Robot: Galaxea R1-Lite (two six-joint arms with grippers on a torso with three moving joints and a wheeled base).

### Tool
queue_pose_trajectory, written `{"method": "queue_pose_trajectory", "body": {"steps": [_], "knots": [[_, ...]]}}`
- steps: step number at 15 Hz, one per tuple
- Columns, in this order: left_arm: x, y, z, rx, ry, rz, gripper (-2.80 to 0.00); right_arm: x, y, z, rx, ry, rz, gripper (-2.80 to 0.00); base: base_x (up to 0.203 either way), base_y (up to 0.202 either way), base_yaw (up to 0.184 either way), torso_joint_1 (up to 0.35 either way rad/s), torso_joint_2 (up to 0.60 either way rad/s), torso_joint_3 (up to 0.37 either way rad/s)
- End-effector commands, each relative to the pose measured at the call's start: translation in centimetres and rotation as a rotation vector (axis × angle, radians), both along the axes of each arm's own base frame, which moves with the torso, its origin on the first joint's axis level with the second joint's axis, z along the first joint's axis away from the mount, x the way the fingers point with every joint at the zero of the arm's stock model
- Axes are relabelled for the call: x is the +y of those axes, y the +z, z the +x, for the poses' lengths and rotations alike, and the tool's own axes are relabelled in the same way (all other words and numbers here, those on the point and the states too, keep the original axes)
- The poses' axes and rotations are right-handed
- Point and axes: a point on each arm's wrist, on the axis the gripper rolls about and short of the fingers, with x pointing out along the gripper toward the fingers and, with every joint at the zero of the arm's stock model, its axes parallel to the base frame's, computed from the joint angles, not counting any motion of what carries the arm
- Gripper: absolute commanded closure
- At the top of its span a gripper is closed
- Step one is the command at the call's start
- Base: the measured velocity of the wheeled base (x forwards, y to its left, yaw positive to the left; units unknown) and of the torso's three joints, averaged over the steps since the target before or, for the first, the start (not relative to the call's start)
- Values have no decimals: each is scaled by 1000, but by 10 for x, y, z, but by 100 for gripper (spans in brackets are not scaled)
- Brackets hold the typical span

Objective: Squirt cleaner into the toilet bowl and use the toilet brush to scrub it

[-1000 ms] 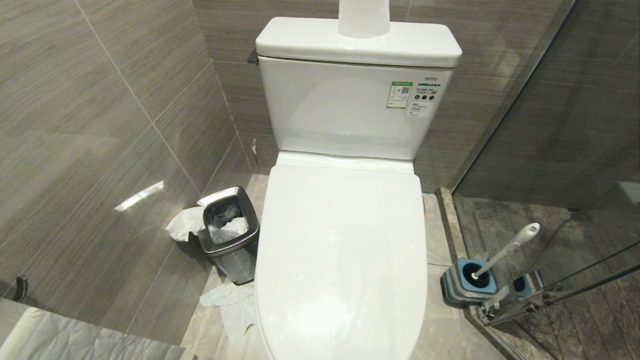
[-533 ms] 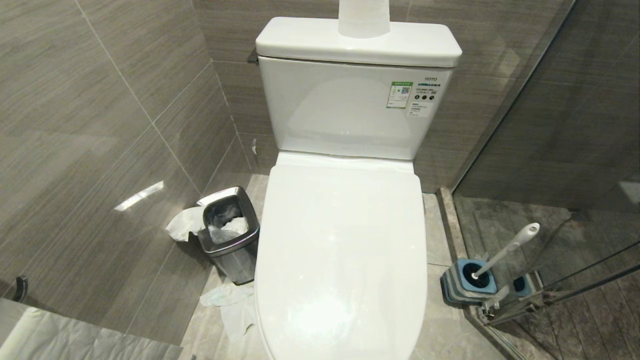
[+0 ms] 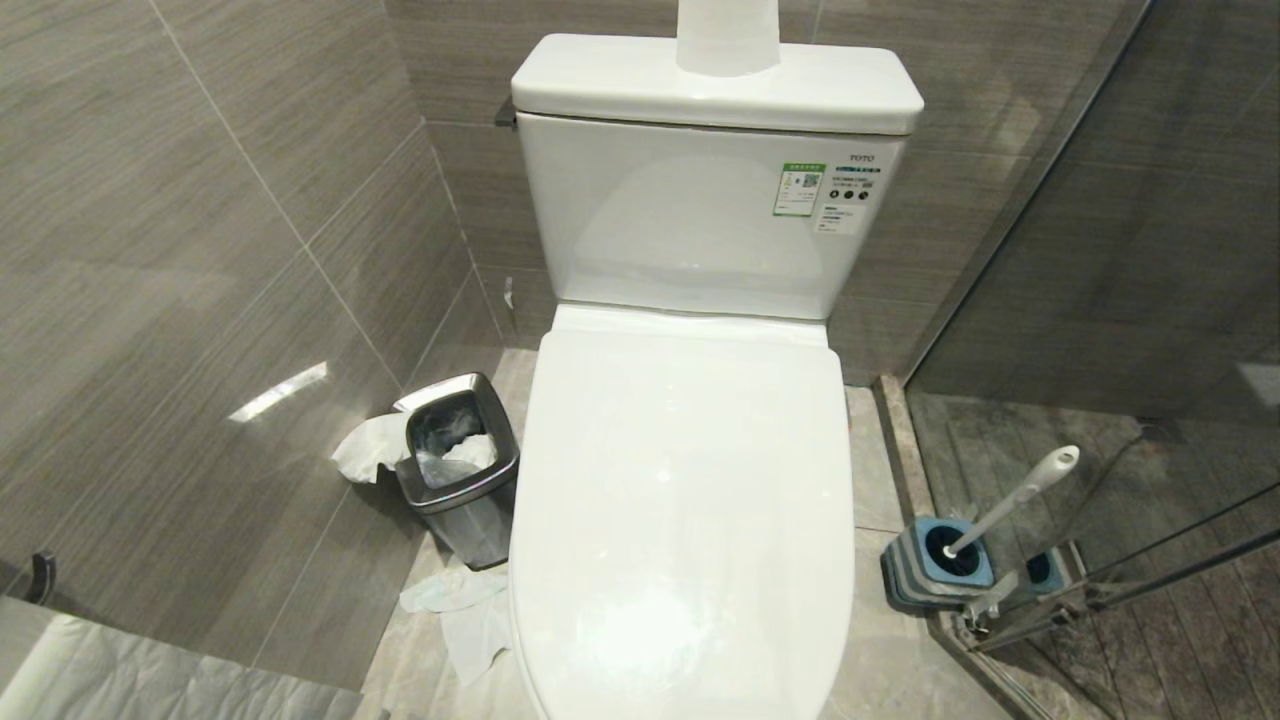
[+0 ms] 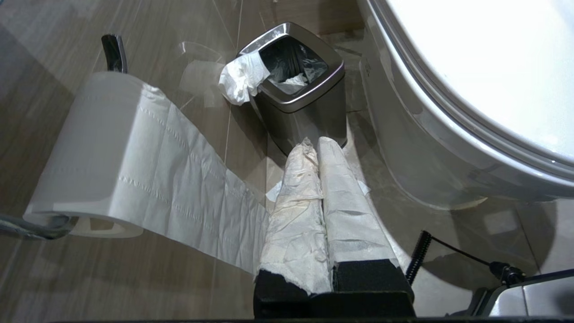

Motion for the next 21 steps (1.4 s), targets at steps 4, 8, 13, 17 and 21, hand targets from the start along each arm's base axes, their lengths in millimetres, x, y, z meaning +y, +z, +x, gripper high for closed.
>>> {"method": "queue_pose_trajectory", "body": {"steps": [4, 8, 13, 17, 21], "knots": [[0, 0, 0, 7, 8, -53, 0, 0, 0, 0, 0, 0, 1, 0, 0, 0, 0, 0, 0, 0], [1, 0, 0, 7, 56, -205, 0, 0, 0, 0, 0, 0, 1, 0, 0, 0, 0, 0, 0, 0], [1, 0, 0, 8, 60, -210, 0, 0, 0, 0, 1, 2, -14, 0, 0, 0, 0, 0, 0, 0], [1, 0, 0, 10, 50, -166, 0, 1, 0, 0, -4, 51, -170, 0, 0, 0, 0, 0, 0, 0], [1, 0, 0, 9, 55, -174, 0, 1, -1, 0, -2, 50, -116, 0, 0, 0, 0, 0, 0, 0]]}}
